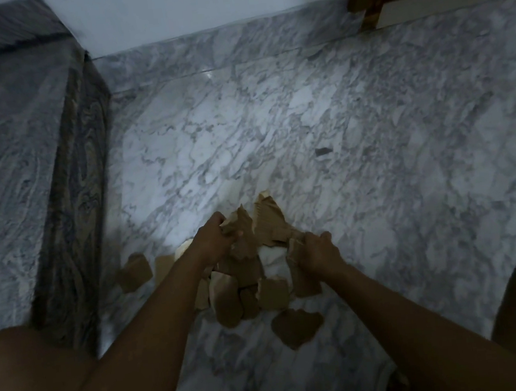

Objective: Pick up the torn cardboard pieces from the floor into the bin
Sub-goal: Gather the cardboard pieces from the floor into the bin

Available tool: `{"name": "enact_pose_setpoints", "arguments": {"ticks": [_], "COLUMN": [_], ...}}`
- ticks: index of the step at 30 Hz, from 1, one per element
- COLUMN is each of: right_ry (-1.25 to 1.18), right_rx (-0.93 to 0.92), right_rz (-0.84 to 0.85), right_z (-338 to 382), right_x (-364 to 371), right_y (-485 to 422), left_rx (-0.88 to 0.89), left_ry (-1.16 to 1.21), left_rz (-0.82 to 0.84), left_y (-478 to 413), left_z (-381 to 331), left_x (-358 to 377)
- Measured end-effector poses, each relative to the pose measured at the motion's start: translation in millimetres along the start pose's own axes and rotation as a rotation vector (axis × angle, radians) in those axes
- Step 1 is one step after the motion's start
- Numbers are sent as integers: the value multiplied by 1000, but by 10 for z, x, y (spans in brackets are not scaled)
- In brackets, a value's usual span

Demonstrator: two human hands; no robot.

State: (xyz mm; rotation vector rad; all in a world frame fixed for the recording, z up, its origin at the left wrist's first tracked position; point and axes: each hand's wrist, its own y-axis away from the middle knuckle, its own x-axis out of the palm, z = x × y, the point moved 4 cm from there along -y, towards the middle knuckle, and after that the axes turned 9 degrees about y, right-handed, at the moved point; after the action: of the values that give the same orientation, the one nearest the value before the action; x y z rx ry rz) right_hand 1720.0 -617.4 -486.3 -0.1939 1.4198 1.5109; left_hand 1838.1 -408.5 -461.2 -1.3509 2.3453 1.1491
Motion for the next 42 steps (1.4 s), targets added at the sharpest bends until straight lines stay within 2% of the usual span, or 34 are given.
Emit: {"name": "enact_pose_setpoints", "arguments": {"ticks": [6,8,10,13,17,20,23,30,35,38,42], "right_ry": [-19,90,182,108,-91,5,83,-115,-51,30,69], "right_rx": [36,-9,-19,51,90,112,171,184,230,220,-43], "right_rz": [235,281,209,60,-2,-43,-48,-93,-46,32,59], "right_z": [-15,68,82,46,-17,-53,-58,-52,-44,-122,-61], "right_x": [-411,-344,-125,188,191,184,192,274,233,-29,-519], "right_y": [-61,20,57,61,-12,-78,-50,-35,-53,-119,-209], "left_rx": [52,57,48,-19,-178,-263,-190,-104,-66,-52,-79], "left_ry": [-148,-186,-129,7,265,334,195,159,10,100,341], "left_rz": [-20,-73,-119,-90,-32,-82,-55,-16,42,49,38], "left_y": [-31,-42,-48,-42,-48,-36,-39,-1,-6,44,72], "left_z": [-16,9,60,163,255,260,273,174,208,177,161], "left_x": [25,51,76,119,150,106,79,71,24,-10,-80]}}
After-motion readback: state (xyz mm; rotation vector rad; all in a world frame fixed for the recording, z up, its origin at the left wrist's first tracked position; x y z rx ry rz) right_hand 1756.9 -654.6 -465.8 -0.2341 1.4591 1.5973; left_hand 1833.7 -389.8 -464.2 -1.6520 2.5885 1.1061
